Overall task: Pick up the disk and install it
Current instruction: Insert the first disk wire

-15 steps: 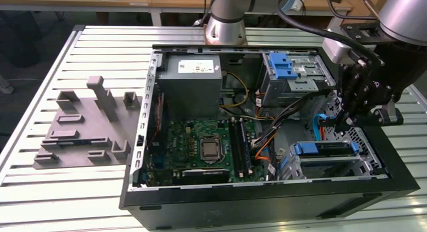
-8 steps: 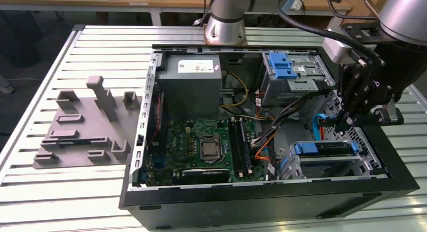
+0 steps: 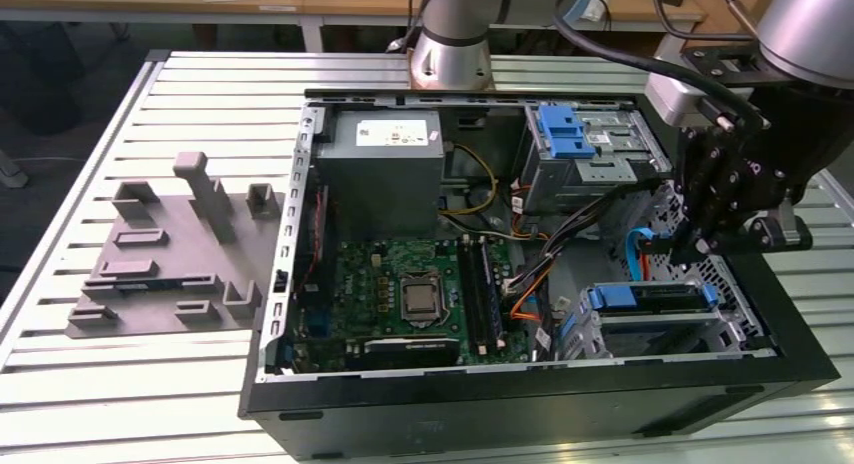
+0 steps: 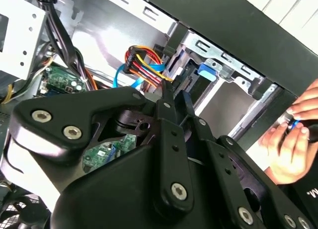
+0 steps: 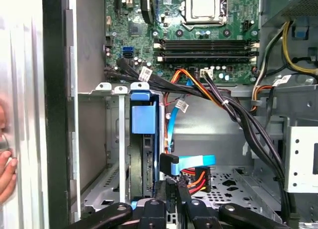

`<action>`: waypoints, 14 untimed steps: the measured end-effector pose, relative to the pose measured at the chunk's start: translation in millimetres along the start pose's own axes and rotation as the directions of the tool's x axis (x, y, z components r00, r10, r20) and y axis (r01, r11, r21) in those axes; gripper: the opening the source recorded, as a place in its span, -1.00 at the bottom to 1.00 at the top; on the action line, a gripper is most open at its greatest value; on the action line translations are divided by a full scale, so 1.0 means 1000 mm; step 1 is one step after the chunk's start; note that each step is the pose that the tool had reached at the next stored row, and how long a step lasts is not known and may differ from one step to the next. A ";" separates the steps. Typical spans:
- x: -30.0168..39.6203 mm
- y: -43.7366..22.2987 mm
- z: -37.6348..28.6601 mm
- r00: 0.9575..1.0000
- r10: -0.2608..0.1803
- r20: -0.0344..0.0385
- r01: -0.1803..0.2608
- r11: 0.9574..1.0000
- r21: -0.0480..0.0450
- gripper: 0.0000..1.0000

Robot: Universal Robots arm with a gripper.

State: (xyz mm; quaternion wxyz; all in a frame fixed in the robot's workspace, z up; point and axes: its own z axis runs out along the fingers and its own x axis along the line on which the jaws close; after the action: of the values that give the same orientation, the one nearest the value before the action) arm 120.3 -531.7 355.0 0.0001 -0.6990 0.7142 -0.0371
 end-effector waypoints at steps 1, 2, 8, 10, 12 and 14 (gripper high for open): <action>-0.0001 0.0003 0.0000 1.000 0.000 -0.007 0.000 1.000 0.002 -0.54; -0.0001 0.0006 0.0000 1.000 -0.001 -0.014 0.001 1.000 0.003 -0.54; -0.0007 0.0011 0.0015 1.000 -0.001 -0.024 0.001 1.000 0.008 -0.54; -0.0014 0.0012 0.0026 1.000 -0.001 -0.022 0.001 1.000 0.008 -0.54; -0.0023 0.0013 0.0035 1.000 -0.001 -0.020 0.001 1.000 0.008 -0.54; -0.0032 0.0013 0.0038 1.000 0.000 -0.019 0.001 1.000 0.008 -0.54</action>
State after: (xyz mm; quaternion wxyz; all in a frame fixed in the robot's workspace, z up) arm 119.3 -528.7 351.0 -0.0038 -0.6987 0.7138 -0.0467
